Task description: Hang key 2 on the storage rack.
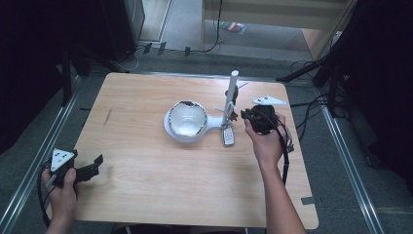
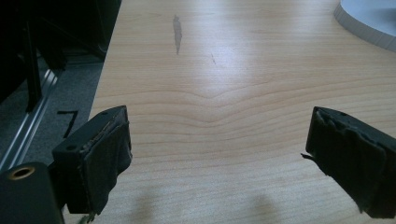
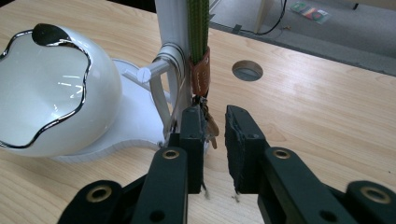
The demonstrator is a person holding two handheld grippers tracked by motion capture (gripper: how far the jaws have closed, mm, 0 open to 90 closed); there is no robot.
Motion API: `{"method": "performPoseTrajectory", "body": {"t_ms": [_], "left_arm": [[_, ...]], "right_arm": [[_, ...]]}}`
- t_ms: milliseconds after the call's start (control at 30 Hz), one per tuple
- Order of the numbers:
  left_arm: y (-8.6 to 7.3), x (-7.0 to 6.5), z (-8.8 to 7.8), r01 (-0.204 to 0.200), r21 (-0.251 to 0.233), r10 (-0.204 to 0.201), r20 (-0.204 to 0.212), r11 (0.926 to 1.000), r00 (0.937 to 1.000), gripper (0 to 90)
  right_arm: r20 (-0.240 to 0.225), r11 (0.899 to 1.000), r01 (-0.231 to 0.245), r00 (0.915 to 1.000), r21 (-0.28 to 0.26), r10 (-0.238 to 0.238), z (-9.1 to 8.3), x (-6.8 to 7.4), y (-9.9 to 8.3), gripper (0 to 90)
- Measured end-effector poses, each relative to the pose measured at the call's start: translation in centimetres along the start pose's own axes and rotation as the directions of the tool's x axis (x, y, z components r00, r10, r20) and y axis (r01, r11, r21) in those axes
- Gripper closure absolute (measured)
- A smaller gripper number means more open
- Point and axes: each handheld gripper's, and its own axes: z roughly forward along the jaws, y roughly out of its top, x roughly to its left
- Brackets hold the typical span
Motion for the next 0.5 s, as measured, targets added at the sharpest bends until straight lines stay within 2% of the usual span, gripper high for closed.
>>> {"method": "performPoseTrajectory", "body": {"t_ms": [100, 167, 200, 267, 333, 400, 500], "left_arm": [[0.0, 0.0, 0.0, 0.000, 0.003, 0.000, 0.000, 1.0000, 1.0000, 7.0], [0.0, 0.0, 0.0, 0.003, 0.002, -0.003, -0.001, 1.0000, 1.0000, 7.0], [0.0, 0.0, 0.0, 0.002, 0.003, -0.002, -0.002, 1.0000, 1.0000, 7.0], [0.0, -0.1, 0.0, 0.001, 0.005, -0.001, -0.003, 1.0000, 1.0000, 7.0], [0.0, -0.1, 0.0, -0.001, 0.004, 0.001, -0.003, 1.0000, 1.0000, 7.0], [0.0, -0.1, 0.0, 0.000, 0.005, 0.000, -0.004, 1.0000, 1.0000, 7.0], [0.0, -0.1, 0.1, -0.002, 0.006, 0.002, -0.005, 1.0000, 1.0000, 7.0]], "right_arm": [[-0.005, 1.000, -0.008, 1.0000, -0.001, 0.008, 0.0, 0.0, -0.3, 65.9], [0.012, 1.000, -0.003, 0.9999, -0.005, 0.003, 0.0, 0.0, -0.5, 58.1], [0.017, 1.000, 0.001, 0.9999, -0.017, -0.001, 0.0, 0.0, -0.7, 52.7], [0.042, 0.999, 0.010, 0.9991, -0.044, -0.008, -0.1, 0.0, -1.0, 47.3], [0.091, 0.999, 0.005, 0.9958, -0.039, -0.002, -0.2, 0.0, -1.3, 32.8], [0.108, 1.000, -0.012, 0.9941, -0.024, 0.014, -0.3, 0.0, -1.5, 16.6], [0.151, 1.000, -0.010, 0.9884, -0.019, 0.013, -0.5, 0.2, -2.0, 1.3]]}}
